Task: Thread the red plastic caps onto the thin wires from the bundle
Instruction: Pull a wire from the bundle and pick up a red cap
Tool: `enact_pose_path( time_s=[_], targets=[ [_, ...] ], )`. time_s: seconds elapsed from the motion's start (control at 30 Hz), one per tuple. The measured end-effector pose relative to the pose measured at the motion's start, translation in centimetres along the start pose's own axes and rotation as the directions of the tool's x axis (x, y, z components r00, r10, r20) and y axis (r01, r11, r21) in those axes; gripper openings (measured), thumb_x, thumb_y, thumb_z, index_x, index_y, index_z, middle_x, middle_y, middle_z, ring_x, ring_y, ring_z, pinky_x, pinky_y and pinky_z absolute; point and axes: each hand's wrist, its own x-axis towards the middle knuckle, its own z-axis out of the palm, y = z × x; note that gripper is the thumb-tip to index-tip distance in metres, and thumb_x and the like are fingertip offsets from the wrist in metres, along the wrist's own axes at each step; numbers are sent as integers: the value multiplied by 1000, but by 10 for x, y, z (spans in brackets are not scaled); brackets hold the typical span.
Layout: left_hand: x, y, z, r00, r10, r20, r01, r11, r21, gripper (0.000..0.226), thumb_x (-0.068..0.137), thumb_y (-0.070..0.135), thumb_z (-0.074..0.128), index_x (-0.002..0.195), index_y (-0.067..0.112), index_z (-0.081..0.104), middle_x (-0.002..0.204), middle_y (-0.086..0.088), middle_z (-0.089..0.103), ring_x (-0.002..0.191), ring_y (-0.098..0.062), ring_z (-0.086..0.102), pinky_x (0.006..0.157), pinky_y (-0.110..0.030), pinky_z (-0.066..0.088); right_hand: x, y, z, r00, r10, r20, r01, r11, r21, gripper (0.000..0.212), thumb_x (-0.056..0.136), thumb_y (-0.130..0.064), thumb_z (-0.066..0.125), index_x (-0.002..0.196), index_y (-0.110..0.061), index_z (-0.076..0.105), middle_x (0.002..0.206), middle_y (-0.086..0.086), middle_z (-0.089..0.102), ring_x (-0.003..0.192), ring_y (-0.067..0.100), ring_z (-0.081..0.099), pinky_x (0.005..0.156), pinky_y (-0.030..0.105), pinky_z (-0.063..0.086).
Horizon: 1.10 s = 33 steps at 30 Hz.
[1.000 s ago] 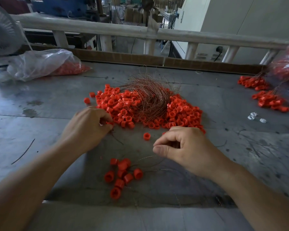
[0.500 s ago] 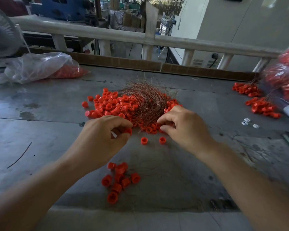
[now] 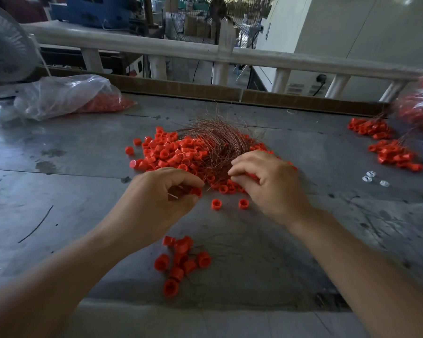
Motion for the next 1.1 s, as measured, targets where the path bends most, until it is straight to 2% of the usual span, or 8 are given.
enact_pose_path(
  time_s=[0.07, 0.13, 0.27, 0.4, 0.5, 0.67, 0.97, 1.1],
  targets=[
    [-1, 0, -2, 999, -40, 20, 42, 991, -124, 43, 71, 6, 72, 75, 49, 67, 84, 22, 67, 73, -2, 65, 69, -18, 54, 0, -5, -7, 993, 101, -68, -85, 976, 202, 6, 77, -8, 65, 82, -9, 69, 88, -1, 68, 88, 6, 60, 81, 11, 43],
    [-1, 2, -3, 997, -56, 52, 67, 966, -251, 47, 68, 4, 73, 81, 49, 68, 83, 16, 70, 74, -7, 67, 70, -18, 55, 0, -9, -17, 977, 190, -101, -141, 921, 362, 10, 81, -8, 64, 82, -19, 64, 85, -7, 67, 83, 7, 64, 79, 16, 48],
    [0, 7, -3, 992, -96, 76, 119, 895, -430, 43, 62, 4, 72, 78, 44, 71, 78, 8, 73, 73, -8, 69, 68, -14, 53, 1, -16, -39, 946, 196, -258, -36, 855, 517, 13, 82, -10, 61, 84, -23, 59, 84, -1, 66, 80, 15, 65, 76, 24, 51],
    [-3, 13, -4, 993, -92, 71, 116, 842, -527, 27, 52, 12, 69, 71, 31, 74, 79, 1, 73, 71, -11, 69, 64, -14, 52, -1, -20, -53, 933, 63, -355, 69, 935, 349, 16, 83, -8, 62, 91, -22, 60, 86, -5, 62, 80, 8, 62, 75, 20, 49],
    [-5, 18, -4, 994, -84, 77, 113, 818, -564, 29, 51, 9, 69, 74, 26, 73, 80, -4, 72, 67, -12, 68, 60, -16, 53, -6, -25, -49, 963, -39, -267, 97, 973, 208, 19, 78, -10, 66, 95, -18, 61, 81, -7, 57, 73, 0, 53, 70, 10, 41],
    [-4, 22, -2, 993, -81, 85, 115, 812, -572, 28, 50, 7, 70, 73, 23, 72, 74, -2, 72, 64, -11, 67, 58, -15, 52, -13, -39, -37, 995, 3, -102, 22, 970, 242, 9, 74, -11, 67, 82, -16, 69, 74, -7, 60, 71, 7, 56, 62, 12, 43],
    [-6, 22, -2, 993, -82, 88, 116, 845, -522, 35, 47, 16, 70, 76, 36, 73, 70, 6, 69, 63, -9, 66, 59, -15, 52, -15, -41, -34, 998, 50, -35, -40, 965, 258, 5, 74, -13, 65, 78, -17, 67, 73, -4, 61, 71, 9, 55, 61, 14, 42],
    [-7, 21, -1, 989, -105, 99, 142, 844, -517, 34, 45, 21, 71, 76, 34, 73, 71, 5, 71, 65, -9, 68, 61, -14, 52, -15, -41, -34, 997, 78, -11, -72, 962, 265, 5, 75, -15, 64, 77, -17, 67, 73, -8, 59, 71, 8, 54, 61, 13, 42]
  ],
)
